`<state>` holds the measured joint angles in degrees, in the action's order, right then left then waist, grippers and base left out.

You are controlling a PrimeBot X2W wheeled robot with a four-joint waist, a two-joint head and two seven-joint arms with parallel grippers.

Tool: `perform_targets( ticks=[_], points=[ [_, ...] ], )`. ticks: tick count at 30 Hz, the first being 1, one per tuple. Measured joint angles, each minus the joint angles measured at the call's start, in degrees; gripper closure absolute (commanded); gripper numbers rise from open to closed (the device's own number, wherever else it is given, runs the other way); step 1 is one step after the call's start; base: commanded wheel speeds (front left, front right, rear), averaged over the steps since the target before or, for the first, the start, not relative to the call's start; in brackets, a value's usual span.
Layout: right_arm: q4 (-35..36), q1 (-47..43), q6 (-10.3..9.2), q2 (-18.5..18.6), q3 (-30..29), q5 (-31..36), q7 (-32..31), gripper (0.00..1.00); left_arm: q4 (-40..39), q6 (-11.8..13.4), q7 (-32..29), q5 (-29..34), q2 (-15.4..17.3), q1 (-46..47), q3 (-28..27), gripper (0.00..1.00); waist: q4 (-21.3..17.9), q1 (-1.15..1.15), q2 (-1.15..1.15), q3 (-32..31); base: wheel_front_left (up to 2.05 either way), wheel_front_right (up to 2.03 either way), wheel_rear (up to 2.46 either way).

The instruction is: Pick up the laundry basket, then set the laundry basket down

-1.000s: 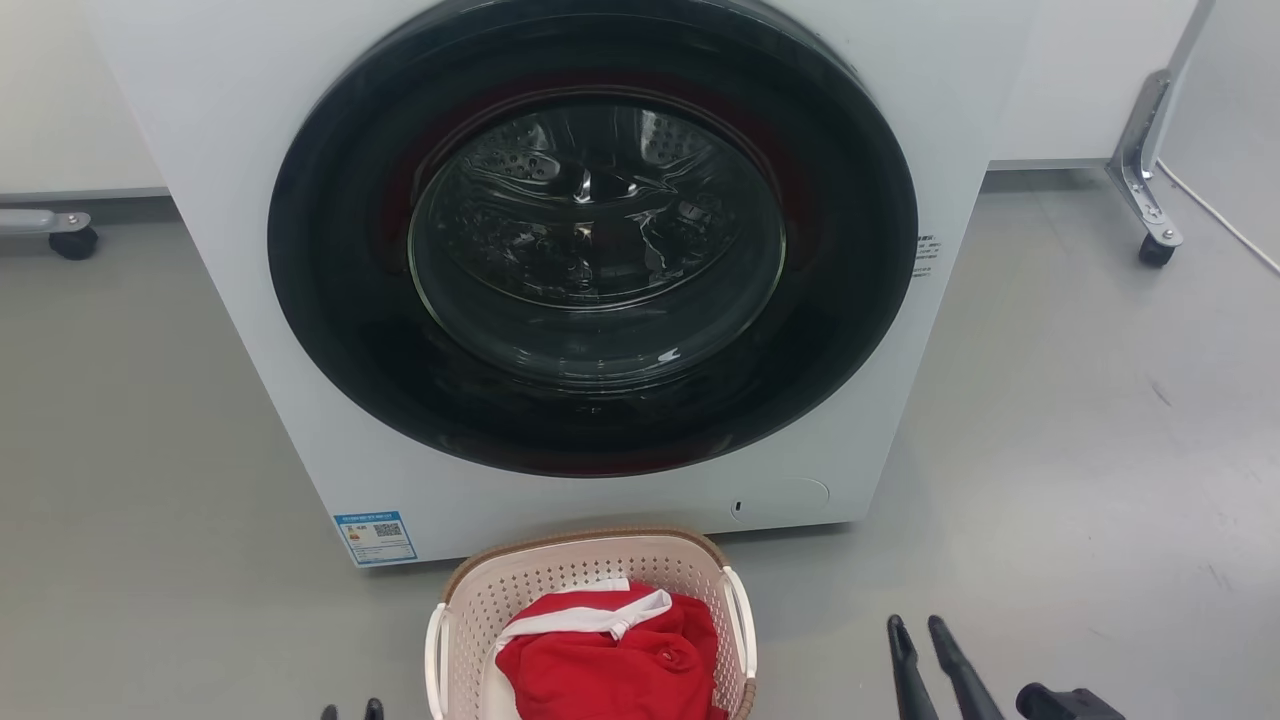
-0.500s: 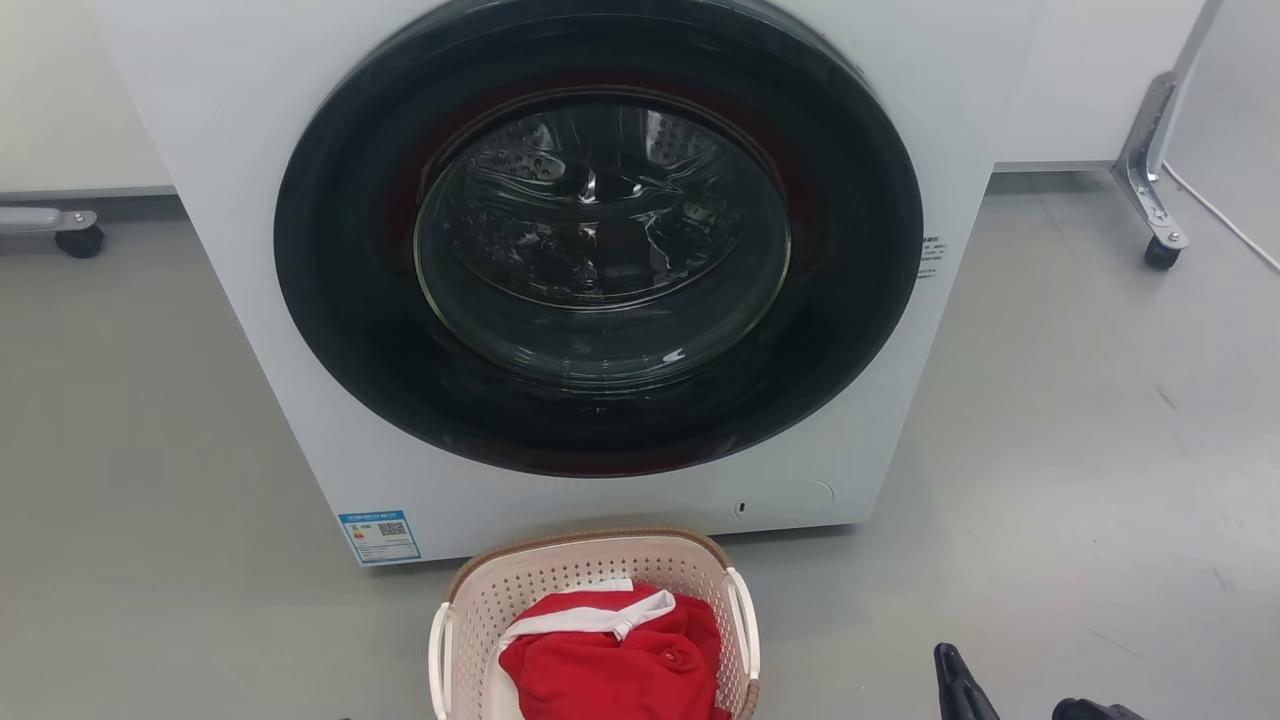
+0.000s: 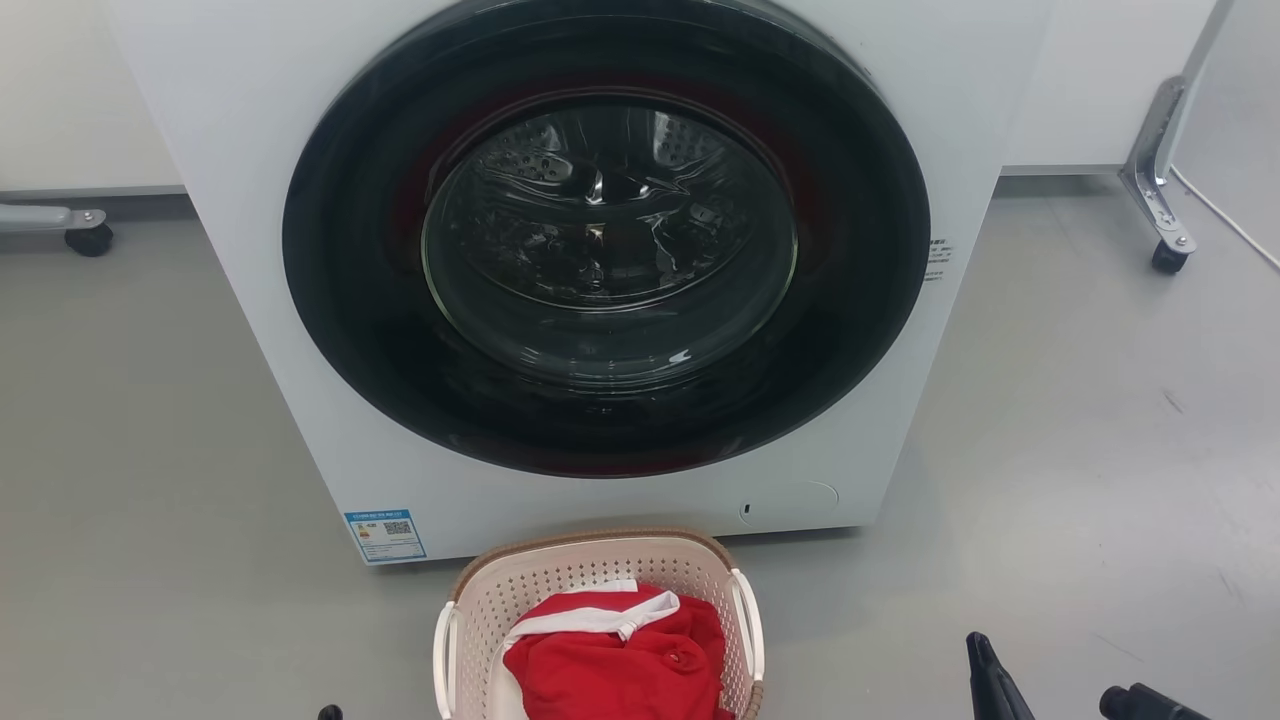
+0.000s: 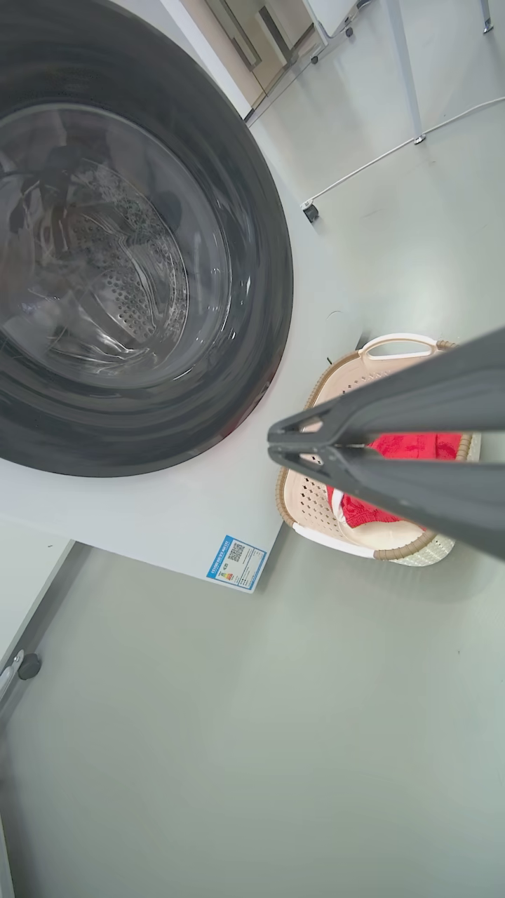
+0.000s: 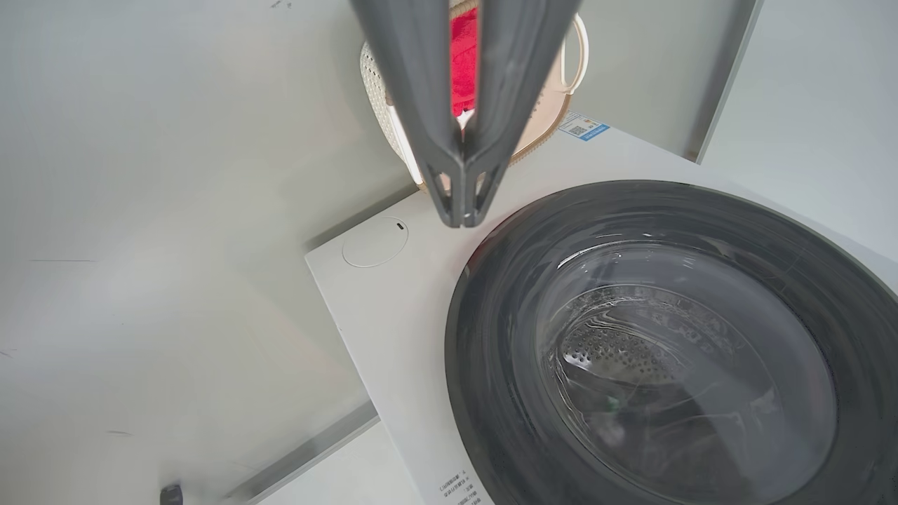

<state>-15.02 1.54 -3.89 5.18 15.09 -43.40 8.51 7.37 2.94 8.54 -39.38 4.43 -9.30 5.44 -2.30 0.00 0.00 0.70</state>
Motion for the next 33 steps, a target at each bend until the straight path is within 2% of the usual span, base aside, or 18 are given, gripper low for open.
perform_targets(
  ticks=[33],
  points=[
    [-0.77, 1.5, 4.64, -1.2, -9.92, -21.0, -6.61, 1.0, 4.2, -4.48, -6.54, -22.43, -0.82, 5.71, -4.79, 1.0, 1.01, 0.0, 0.0, -0.27, 0.0, 0.0, 0.0]
  ],
)
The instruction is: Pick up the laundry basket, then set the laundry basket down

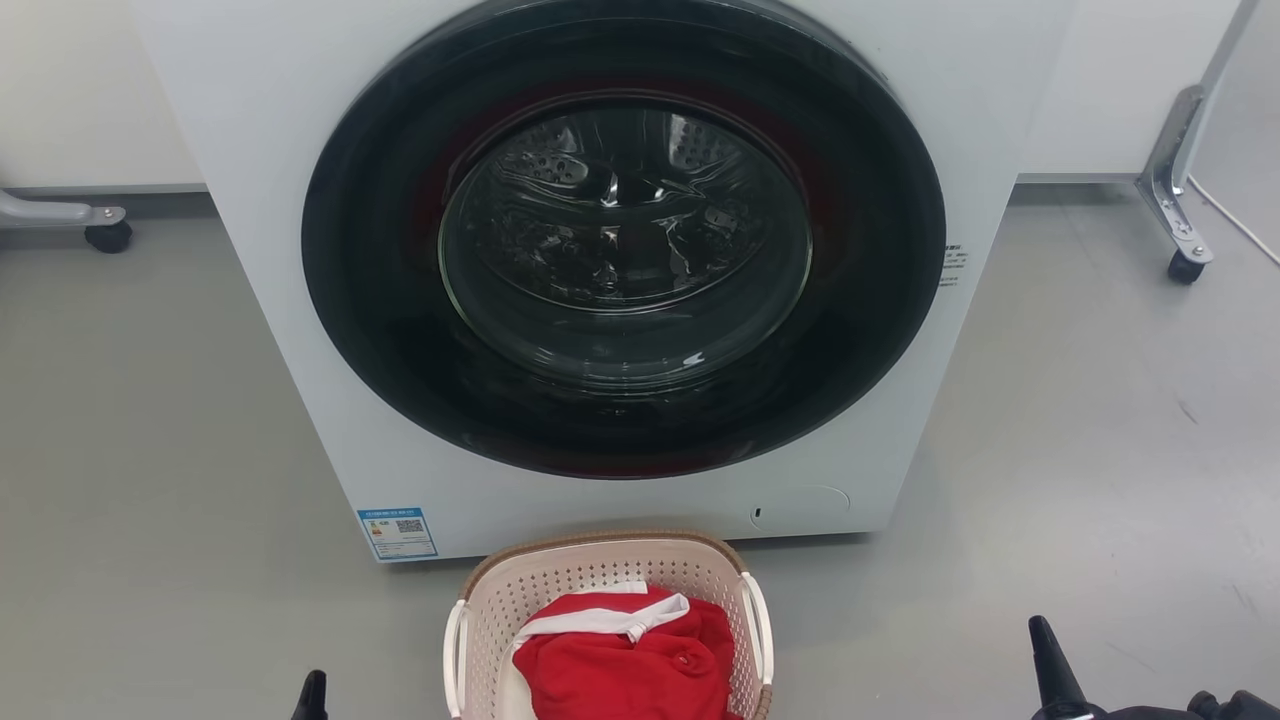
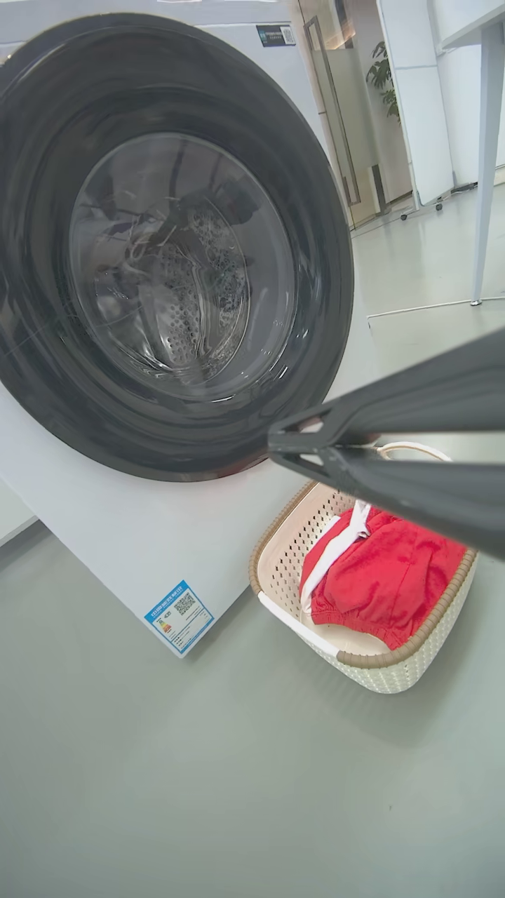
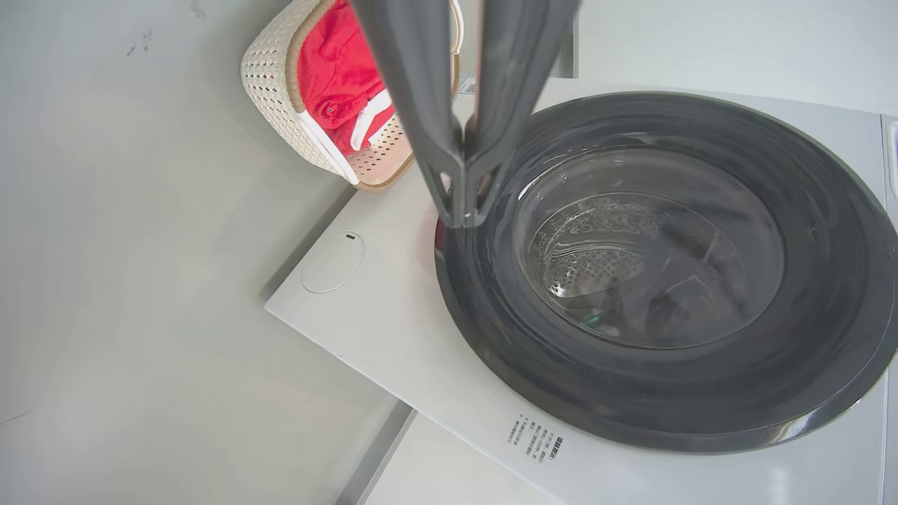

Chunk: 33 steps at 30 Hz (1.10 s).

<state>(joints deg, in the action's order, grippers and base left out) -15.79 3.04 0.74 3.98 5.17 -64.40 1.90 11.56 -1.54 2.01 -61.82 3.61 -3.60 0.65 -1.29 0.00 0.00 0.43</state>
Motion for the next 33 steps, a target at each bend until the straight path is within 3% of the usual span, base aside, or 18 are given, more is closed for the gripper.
perform_targets(
  ticks=[33],
  points=[
    [-1.07, 1.18, 4.89, -1.15, -10.16, -21.58, -6.68, 1.0, 4.28, -4.38, -6.8, -23.64, -0.75, 6.33, -4.55, 1.0, 1.03, 0.0, 0.0, -0.26, 0.0, 0.0, 0.0]
  ],
)
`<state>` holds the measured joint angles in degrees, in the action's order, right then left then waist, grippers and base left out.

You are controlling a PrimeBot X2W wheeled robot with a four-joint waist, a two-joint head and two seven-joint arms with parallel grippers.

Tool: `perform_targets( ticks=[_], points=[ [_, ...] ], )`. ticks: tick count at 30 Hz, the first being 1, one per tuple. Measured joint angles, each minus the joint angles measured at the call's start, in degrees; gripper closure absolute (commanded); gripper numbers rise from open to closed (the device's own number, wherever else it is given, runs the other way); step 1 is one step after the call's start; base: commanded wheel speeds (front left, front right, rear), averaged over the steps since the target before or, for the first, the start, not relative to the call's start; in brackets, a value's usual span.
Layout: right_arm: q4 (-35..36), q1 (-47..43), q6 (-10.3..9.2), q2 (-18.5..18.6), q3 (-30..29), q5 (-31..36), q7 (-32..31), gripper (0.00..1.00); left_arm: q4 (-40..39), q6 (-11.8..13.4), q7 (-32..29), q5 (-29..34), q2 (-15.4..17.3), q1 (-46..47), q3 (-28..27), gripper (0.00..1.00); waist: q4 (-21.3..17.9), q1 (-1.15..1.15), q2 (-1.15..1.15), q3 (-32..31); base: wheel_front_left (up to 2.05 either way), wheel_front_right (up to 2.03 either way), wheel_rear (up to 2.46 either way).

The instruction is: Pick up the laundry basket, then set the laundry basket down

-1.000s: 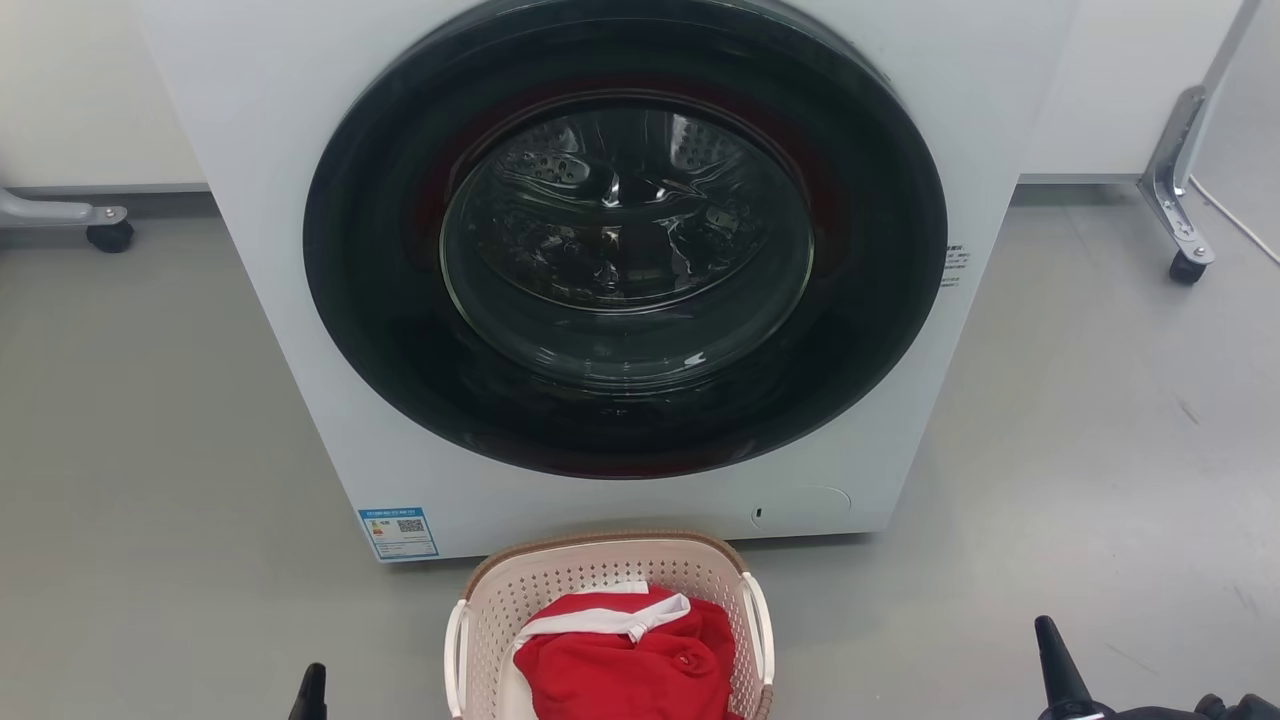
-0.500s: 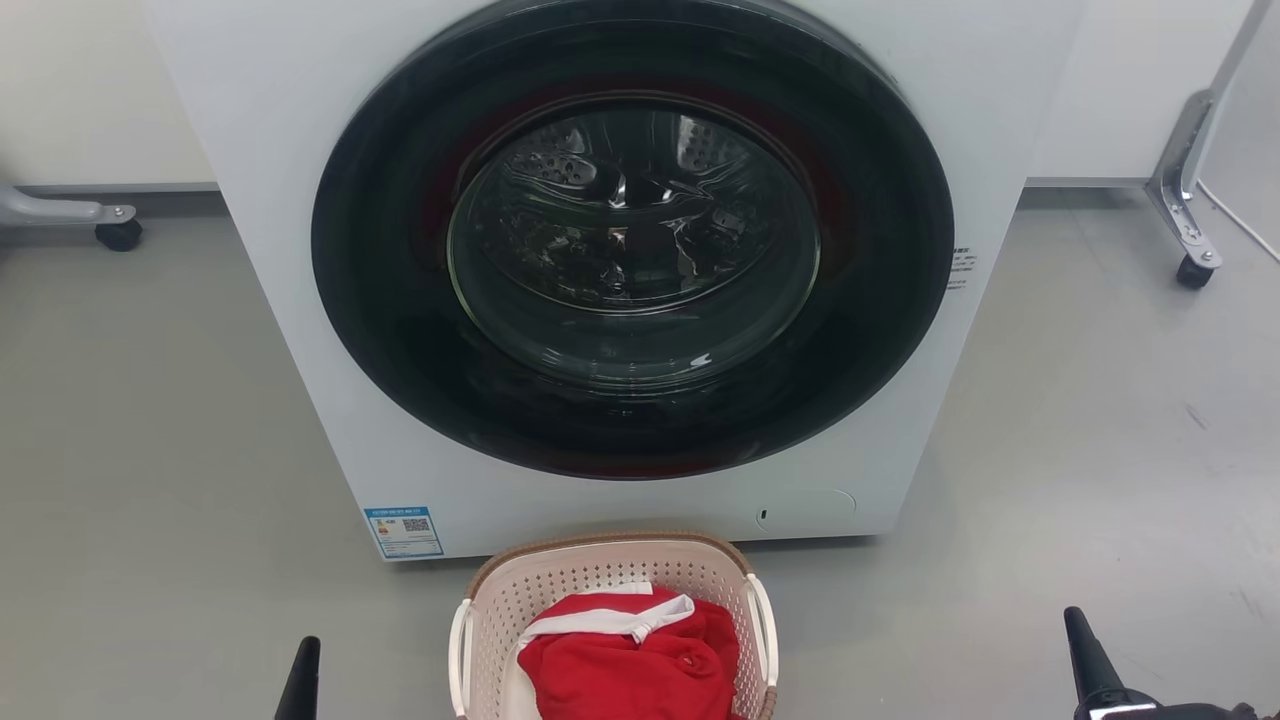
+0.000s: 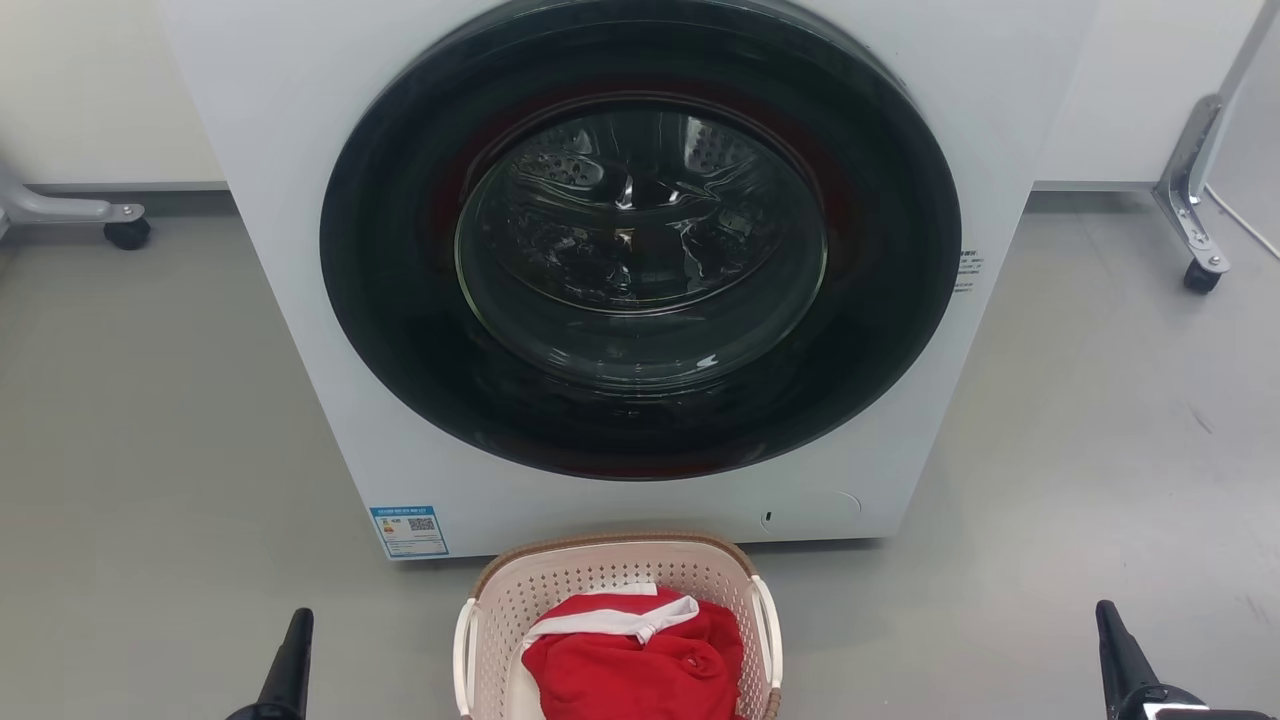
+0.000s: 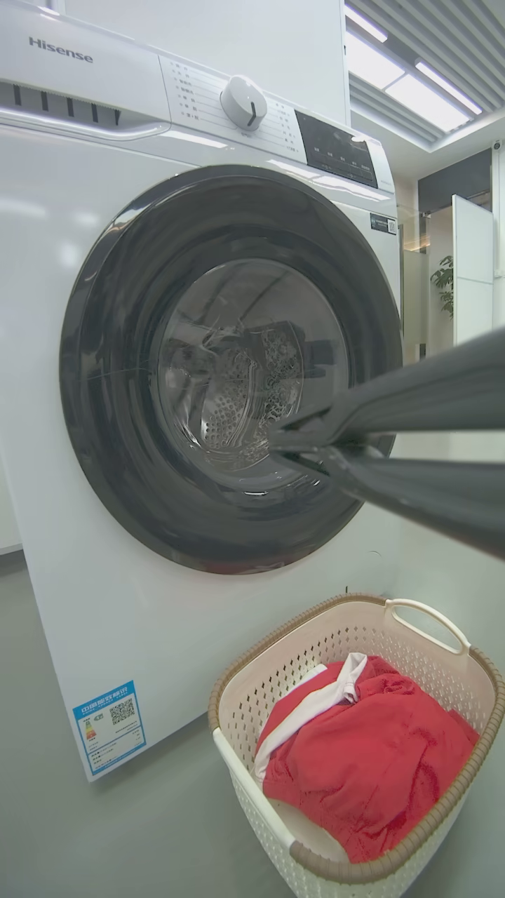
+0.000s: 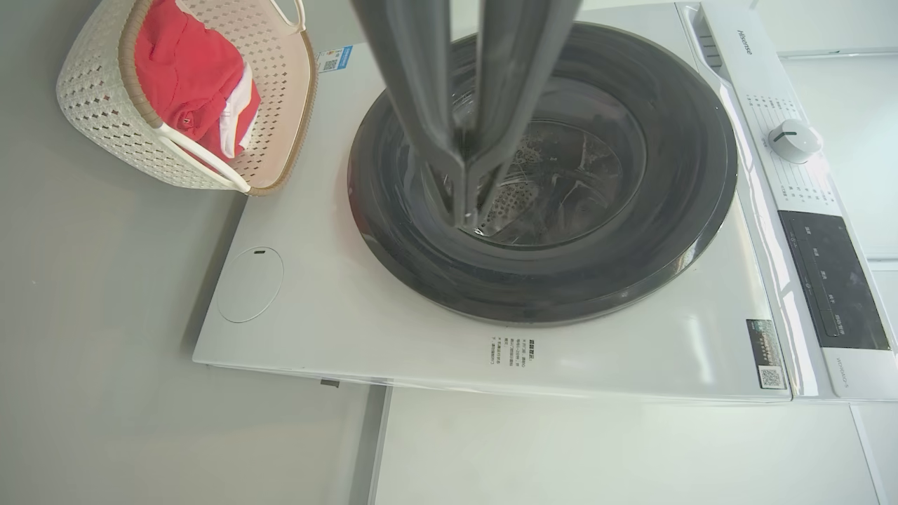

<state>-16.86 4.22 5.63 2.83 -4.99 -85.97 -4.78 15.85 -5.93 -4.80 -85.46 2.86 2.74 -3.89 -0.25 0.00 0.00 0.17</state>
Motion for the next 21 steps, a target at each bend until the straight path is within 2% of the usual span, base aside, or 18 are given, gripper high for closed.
perform_targets(
  ticks=[10, 21],
  points=[
    [-0.2, 0.64, 1.12, -0.27, -2.57, -5.45, -1.7, 1.0, 0.91, -0.97, -1.71, -6.13, -0.41, 1.78, -1.26, 1.0, 0.25, 0.0, 0.0, -0.06, 0.0, 0.0, 0.0],
    [-0.22, 1.07, 1.27, -0.32, -2.59, -5.45, -1.7, 1.0, 0.94, -1.14, -1.71, -6.25, -0.48, 1.8, -1.29, 1.0, 0.25, 0.0, 0.0, -0.06, 0.0, 0.0, 0.0]
  ],
)
